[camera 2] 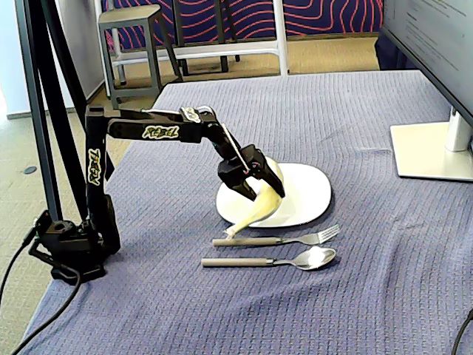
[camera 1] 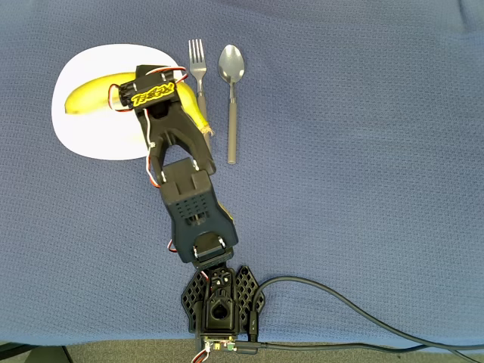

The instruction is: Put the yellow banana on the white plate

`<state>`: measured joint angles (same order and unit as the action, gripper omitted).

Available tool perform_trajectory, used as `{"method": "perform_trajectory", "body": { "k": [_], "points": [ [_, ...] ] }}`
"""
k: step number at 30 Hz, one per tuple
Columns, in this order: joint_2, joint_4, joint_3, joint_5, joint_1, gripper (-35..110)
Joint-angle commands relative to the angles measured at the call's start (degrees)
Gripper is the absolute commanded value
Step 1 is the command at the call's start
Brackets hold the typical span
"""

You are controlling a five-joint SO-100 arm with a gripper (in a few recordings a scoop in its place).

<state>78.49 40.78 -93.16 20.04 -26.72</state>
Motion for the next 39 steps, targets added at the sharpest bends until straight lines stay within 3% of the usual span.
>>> {"method": "perform_trajectory", "body": {
  "k": [1, 19, 27, 39],
  "points": [
    [0.2, -0.3, 8.1, -1.8, -0.9, 0],
    [-3.1, 1.3, 10.7, -1.7, -1.6, 0],
    [-3.0, 2.5, 10.6, -1.5, -1.1, 22],
    [-2.8, 5.1, 9.8, 1.5, -0.4, 22]
  ]
}}
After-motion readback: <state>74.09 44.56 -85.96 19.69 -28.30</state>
